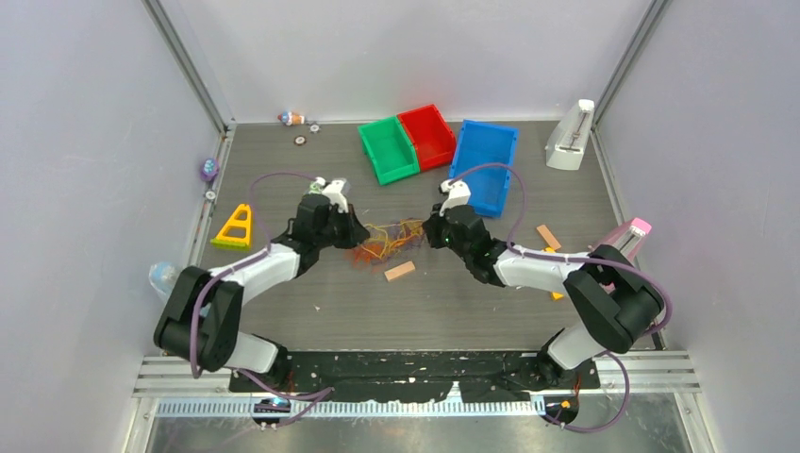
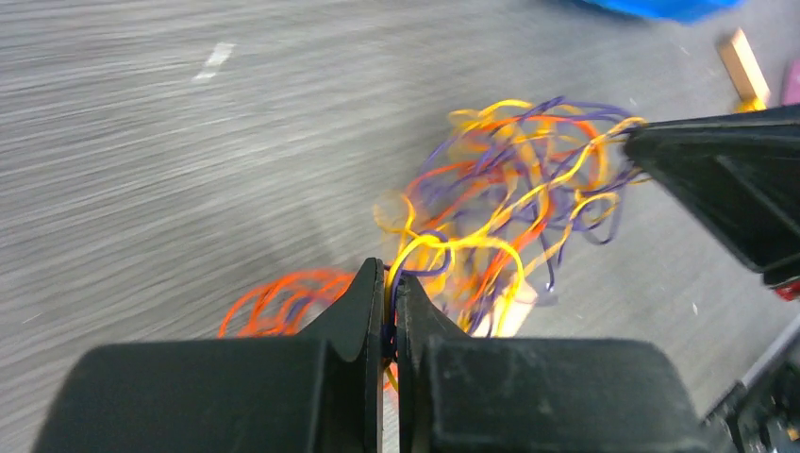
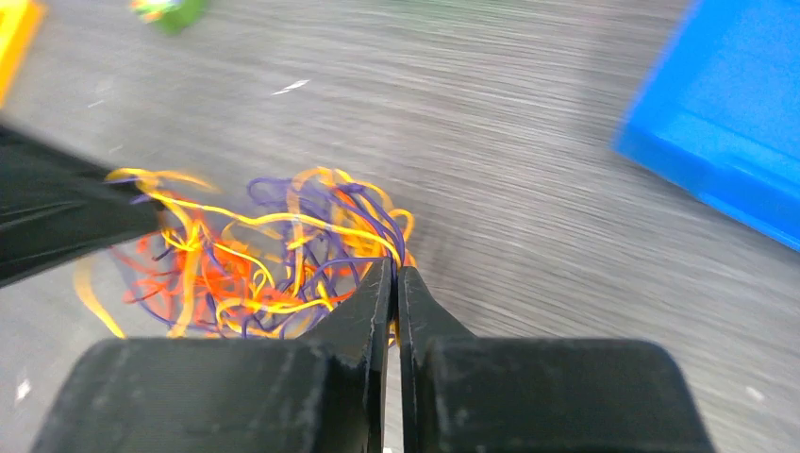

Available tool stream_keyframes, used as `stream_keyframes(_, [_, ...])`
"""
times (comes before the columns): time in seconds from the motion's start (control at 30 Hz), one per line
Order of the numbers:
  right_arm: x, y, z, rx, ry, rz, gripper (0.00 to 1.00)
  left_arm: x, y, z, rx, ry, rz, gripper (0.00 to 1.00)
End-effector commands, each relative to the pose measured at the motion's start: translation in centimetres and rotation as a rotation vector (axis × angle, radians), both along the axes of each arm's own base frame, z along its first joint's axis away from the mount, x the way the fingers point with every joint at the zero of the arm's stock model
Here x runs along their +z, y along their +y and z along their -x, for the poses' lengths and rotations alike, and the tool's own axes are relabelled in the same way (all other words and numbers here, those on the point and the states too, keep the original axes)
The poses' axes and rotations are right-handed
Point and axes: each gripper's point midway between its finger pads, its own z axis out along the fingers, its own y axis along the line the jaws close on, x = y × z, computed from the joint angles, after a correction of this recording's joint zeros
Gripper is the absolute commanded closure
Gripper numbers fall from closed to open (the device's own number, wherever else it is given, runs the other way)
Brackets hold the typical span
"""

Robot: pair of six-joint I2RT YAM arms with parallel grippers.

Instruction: Untangle the cables

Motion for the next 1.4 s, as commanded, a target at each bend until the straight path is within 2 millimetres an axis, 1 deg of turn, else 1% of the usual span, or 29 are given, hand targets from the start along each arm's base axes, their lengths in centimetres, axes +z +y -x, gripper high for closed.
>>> stream_keyframes(0.0, [1.5,-8.3,-3.2,-0.503,-0.022,0.113,0.95,0.5,6.8,-1.9,0.301,-0.046,-0.073,1.00])
stream_keyframes(0.03, [1.2,-9.1,-3.0,-0.540,-0.010,0.135,0.95,0.4,7.8,-1.8,0.344,-0.048,-0.078,1.00])
stream_keyframes(0.07, [1.3,-10.0,-3.1,-0.599,-0.015,0.132,0.95,0.4,8.7,-1.8,0.377,-0.051,-0.083,1.00])
stream_keyframes(0.13, [1.2,-10.9,-3.0,-0.645,-0.008,0.129,0.95,0.6,10.2,-1.7,0.443,-0.067,-0.108,1.00])
stream_keyframes(0.17, [1.3,-11.0,-3.0,-0.648,-0.011,0.117,0.95,0.7,10.7,-1.7,0.468,-0.071,-0.118,1.00])
stream_keyframes(0.33, [1.3,-10.6,-3.0,-0.611,-0.017,0.103,0.95,1.1,12.5,-1.2,0.558,-0.095,-0.148,1.00])
stream_keyframes(0.4, [1.5,-9.9,-3.1,-0.569,-0.020,0.101,0.95,1.6,12.6,-1.1,0.563,-0.116,-0.137,1.00])
stream_keyframes(0.53, [1.5,-8.4,-3.1,-0.481,-0.020,0.092,0.95,3.0,12.2,-0.8,0.539,-0.178,-0.093,1.00])
stream_keyframes(0.6, [1.5,-7.9,-3.0,-0.453,-0.020,0.089,0.95,3.8,12.7,-0.5,0.559,-0.213,-0.082,1.00])
stream_keyframes(0.7, [1.5,-8.3,-2.9,-0.468,-0.023,0.093,0.95,4.4,14.1,0.1,0.636,-0.242,-0.082,1.00])
stream_keyframes(0.73, [1.9,-8.4,-2.9,-0.474,-0.029,0.084,0.94,4.6,14.5,0.3,0.661,-0.252,-0.076,1.00])
stream_keyframes(0.87, [2.1,-10.1,-2.7,-0.556,-0.045,0.078,0.95,5.1,16.5,1.1,0.781,-0.294,-0.052,1.00])
stream_keyframes(0.97, [2.3,-10.5,-2.6,-0.575,-0.051,0.071,0.95,5.2,18.2,1.7,0.882,-0.301,-0.052,1.00])
stream_keyframes(1.03, [2.4,-10.0,-2.6,-0.542,-0.060,0.062,0.95,4.9,19.6,2.4,0.968,-0.285,-0.060,1.00])
stream_keyframes(1.07, [2.5,-9.3,-2.5,-0.504,-0.058,0.050,0.95,4.8,20.3,2.7,1.017,-0.280,-0.059,1.00])
stream_keyframes(1.1, [2.8,-8.7,-2.6,-0.470,-0.073,0.042,0.95,4.9,20.6,2.9,1.035,-0.285,-0.053,1.00])
stream_keyframes(1.17, [3.4,-6.8,-2.4,-0.357,-0.098,0.005,0.95,5.3,20.1,2.8,1.001,-0.312,-0.030,1.00])
stream_keyframes(1.2, [3.2,-5.6,-1.9,-0.278,-0.095,-0.006,0.95,5.7,19.6,2.6,0.967,-0.330,-0.019,1.00])
stream_keyframes(1.23, [3.8,-4.7,-1.9,-0.241,-0.119,-0.038,0.95,5.8,18.8,2.4,0.919,-0.340,-0.008,0.97])
stream_keyframes(1.27, [3.8,-3.5,-1.3,-0.162,-0.118,-0.052,0.95,6.1,17.4,2.1,0.836,-0.351,0.009,0.88])
stream_keyframes(1.3, [4.1,-2.3,-1.0,-0.093,-0.127,-0.079,0.95,6.5,16.5,1.8,0.773,-0.372,0.007,0.69])
stream_keyframes(1.33, [4.2,-1.8,-0.7,-0.060,-0.131,-0.082,0.95,6.9,14.6,1.6,0.651,-0.386,0.015,0.47])
stream_keyframes(1.37, [4.5,-0.8,-0.4,-0.003,-0.139,-0.107,0.95,7.3,12.3,1.7,0.519,-0.388,0.044,0.30])
